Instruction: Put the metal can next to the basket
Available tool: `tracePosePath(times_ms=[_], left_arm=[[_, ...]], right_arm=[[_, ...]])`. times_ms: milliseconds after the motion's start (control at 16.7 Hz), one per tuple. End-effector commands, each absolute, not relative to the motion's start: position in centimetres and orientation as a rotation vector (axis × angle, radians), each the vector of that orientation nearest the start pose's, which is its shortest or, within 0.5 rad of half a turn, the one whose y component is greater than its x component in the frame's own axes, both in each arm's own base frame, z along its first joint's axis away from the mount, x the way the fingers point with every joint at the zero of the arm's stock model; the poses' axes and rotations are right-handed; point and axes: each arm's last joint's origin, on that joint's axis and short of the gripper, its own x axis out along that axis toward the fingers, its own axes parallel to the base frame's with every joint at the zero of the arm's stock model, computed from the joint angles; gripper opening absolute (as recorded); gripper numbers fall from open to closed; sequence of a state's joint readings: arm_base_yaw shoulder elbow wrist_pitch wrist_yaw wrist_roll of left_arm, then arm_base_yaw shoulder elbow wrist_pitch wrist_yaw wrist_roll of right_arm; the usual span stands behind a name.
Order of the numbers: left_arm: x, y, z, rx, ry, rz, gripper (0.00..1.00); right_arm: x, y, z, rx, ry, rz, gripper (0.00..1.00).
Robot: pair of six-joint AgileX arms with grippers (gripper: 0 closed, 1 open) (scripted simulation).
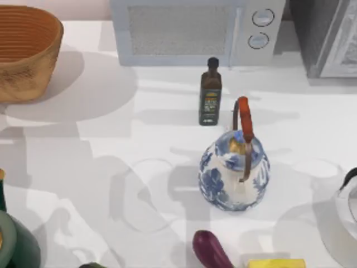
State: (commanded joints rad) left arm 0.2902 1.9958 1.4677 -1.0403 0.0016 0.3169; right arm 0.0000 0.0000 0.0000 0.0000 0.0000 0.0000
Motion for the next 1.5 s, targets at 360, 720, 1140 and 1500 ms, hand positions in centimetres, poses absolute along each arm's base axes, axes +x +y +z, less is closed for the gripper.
tracePosePath(times_ms=[360, 720, 1140, 1500], left_arm=[[36.0, 11.1, 17.0, 0.016, 1.568, -0.015, 0.90], [36.0, 11.1, 17.0, 0.016, 1.568, -0.015, 1.00], [35.7, 11.4, 17.4, 0.010, 1.584, -0.013, 1.00], [35.9, 11.3, 20.5, 0.013, 1.579, -0.013, 1.00]], right_arm=[[10.6, -0.1, 16.0, 0.000, 0.000, 0.000, 1.00], [10.6, -0.1, 16.0, 0.000, 0.000, 0.000, 1.00], [10.6, -0.1, 16.0, 0.000, 0.000, 0.000, 1.00], [10.6, -0.1, 16.0, 0.000, 0.000, 0.000, 1.00]])
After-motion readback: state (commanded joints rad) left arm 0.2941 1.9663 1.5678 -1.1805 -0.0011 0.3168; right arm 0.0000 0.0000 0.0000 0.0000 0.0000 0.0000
